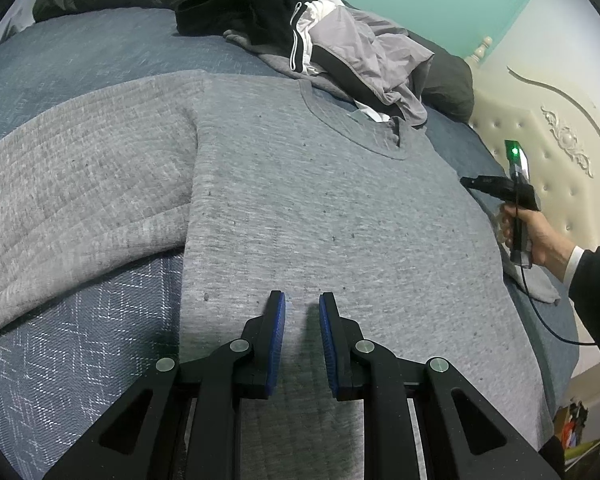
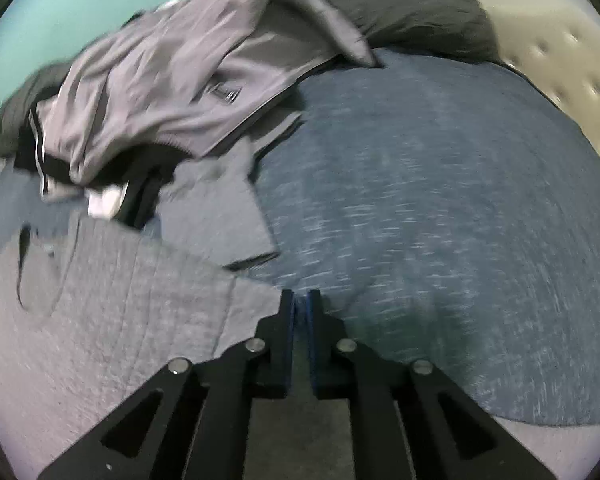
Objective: Fold clothes
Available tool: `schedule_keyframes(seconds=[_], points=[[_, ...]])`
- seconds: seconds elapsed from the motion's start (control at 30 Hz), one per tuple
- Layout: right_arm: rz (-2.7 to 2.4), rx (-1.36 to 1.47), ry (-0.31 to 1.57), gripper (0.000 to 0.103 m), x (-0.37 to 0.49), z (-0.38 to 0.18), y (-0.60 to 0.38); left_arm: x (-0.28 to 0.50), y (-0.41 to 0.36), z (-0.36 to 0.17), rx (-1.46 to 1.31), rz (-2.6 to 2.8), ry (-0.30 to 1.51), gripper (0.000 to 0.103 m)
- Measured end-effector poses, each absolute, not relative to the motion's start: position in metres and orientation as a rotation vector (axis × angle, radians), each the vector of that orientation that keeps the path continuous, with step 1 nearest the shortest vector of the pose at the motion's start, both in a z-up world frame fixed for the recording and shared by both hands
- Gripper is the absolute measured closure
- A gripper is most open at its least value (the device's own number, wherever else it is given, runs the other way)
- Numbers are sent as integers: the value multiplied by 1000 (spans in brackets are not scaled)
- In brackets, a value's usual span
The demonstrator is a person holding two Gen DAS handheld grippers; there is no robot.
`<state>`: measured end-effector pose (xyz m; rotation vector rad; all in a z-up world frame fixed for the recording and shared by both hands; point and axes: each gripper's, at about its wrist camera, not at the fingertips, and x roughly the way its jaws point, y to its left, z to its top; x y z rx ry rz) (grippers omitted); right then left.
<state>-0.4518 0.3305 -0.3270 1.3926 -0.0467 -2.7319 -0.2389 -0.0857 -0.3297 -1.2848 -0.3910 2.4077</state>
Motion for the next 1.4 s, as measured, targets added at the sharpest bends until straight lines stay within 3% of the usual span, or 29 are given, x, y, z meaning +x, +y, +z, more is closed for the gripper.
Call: schedule_keyframes(seconds=[0.2, 0.27, 0.47, 0.57, 0.67, 0.77, 0.9, 1.07, 1.17, 1.27, 1.3, 1.37, 1.4], points=[[-2794, 1316, -182, 91, -417, -302, 381, -239, -85, -326, -1276, 2405, -399, 84], [-2818, 1310, -217, 85, -402, -295, 400, -239, -84, -325, -1273, 2404, -396, 84], [-2841, 1237, -571, 66, -318, -279, 483, -237, -79, -319, -1256, 2402, -381, 84], [-2909, 1267, -616, 65, -277, -279, 526, -235, -77, -316, -1246, 2403, -372, 84], [-3019, 1273, -784, 63, -229, -284, 578, -232, -75, -314, -1237, 2404, -356, 84], [-3115, 1238, -946, 48, -187, -285, 621, -231, -72, -313, -1237, 2410, -336, 84], [-3160, 1250, -1158, 48, -153, -295, 661, -230, -69, -314, -1242, 2411, -321, 84], [-3206, 1357, -1256, 48, -133, -306, 680, -229, -63, -316, -1247, 2409, -295, 84], [-3135, 1295, -1382, 48, -130, -315, 684, -230, -62, -319, -1257, 2403, -290, 84], [-3099, 1279, -1381, 49, -140, -320, 679, -230, -60, -320, -1262, 2400, -278, 84], [-3088, 1282, -1377, 53, -144, -321, 676, -230, -60, -321, -1263, 2400, -275, 84], [-3088, 1279, -1347, 81, -150, -322, 674, -230, -60, -321, -1264, 2401, -273, 84], [-3099, 1273, -1322, 86, -152, -320, 673, -231, -60, -321, -1265, 2401, -273, 84]])
